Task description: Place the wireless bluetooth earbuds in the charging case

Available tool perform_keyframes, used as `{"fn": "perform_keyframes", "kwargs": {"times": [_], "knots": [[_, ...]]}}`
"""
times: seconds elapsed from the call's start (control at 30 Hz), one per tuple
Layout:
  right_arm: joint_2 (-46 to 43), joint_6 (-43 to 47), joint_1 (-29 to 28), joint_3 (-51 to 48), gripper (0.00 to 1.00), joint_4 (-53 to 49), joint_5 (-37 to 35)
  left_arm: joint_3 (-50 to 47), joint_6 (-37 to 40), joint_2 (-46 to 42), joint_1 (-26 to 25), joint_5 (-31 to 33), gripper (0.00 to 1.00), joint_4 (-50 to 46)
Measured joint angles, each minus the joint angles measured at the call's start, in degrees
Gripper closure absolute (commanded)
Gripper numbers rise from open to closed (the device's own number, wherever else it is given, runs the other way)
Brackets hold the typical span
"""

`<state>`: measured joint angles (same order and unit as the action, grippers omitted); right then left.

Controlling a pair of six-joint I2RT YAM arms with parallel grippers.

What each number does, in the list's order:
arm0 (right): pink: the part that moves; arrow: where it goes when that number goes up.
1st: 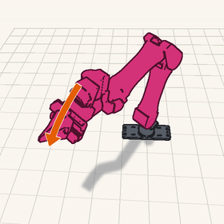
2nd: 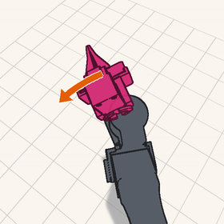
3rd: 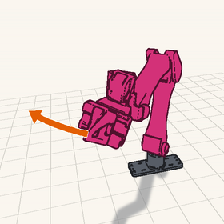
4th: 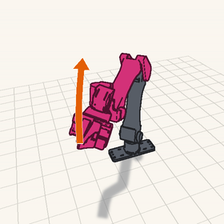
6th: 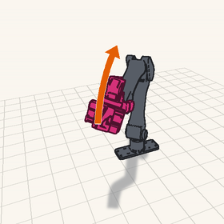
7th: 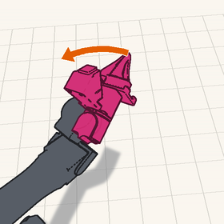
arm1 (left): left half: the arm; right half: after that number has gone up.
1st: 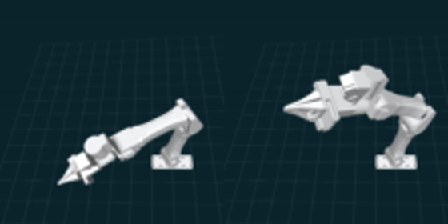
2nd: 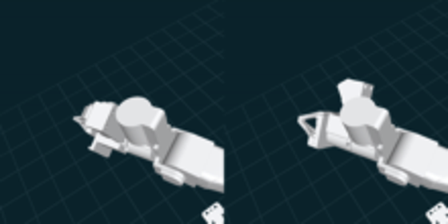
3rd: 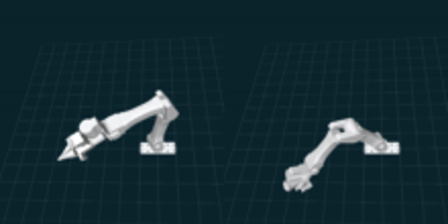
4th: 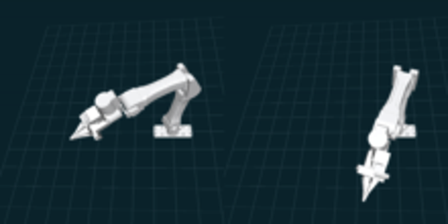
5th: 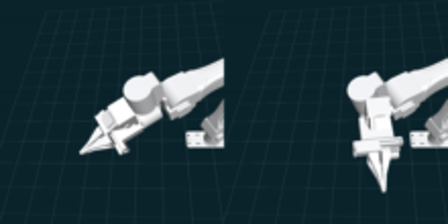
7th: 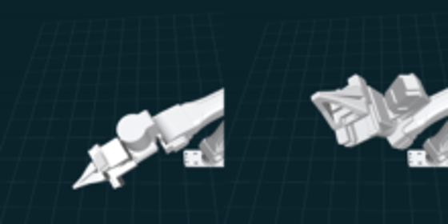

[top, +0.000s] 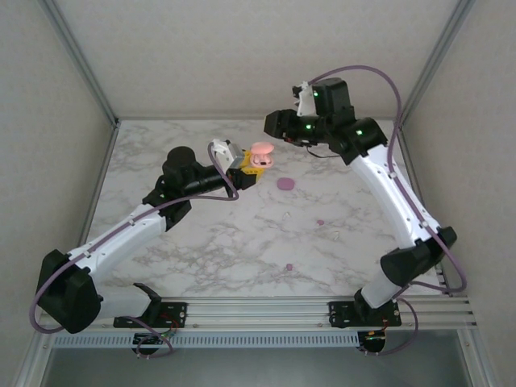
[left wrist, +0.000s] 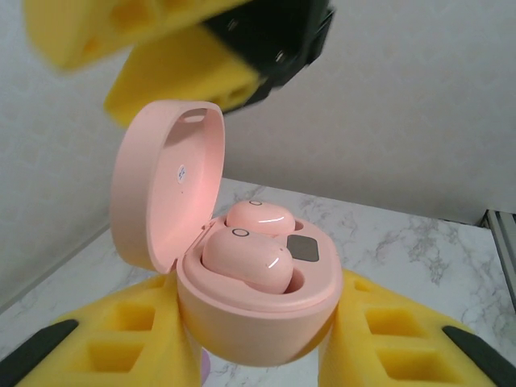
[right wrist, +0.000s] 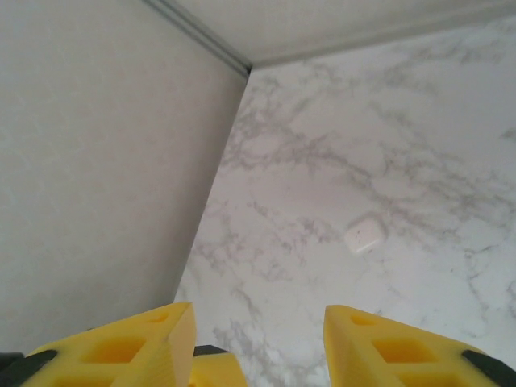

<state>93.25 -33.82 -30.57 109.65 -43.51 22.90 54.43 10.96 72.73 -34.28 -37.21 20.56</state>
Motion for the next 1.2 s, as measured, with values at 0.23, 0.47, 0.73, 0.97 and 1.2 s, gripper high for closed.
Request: {"fn": "perform_keyframes", "kwargs": {"times": [0.23, 0.47, 0.73, 0.97, 1.2], "knots": [[1.8, 1.4, 0.0, 0.9, 0.53, -3.3, 6.7, 0.0, -0.7, 0.0, -0.1, 1.1, 0.89, 0.3], [-6.2, -1.4, 2.4, -11.1, 0.51, 2.2, 14.2, 0.4, -3.3, 0.5, -0.1, 1.7, 0.88, 2.9], [-8.6, -9.0, 5.5, -20.2, 0.44, 13.0, 23.4, 1.7, -5.2, 1.9, -0.1, 1.7, 0.88, 4.6], [-8.6, -16.1, 5.6, -23.8, 0.50, 22.9, 31.5, 2.9, -6.5, 3.3, -0.1, 1.2, 0.88, 6.6], [-8.6, -20.4, 6.1, -26.0, 0.66, 28.2, 34.8, 3.5, -6.6, 3.9, -0.1, 1.0, 0.87, 7.1]]}}
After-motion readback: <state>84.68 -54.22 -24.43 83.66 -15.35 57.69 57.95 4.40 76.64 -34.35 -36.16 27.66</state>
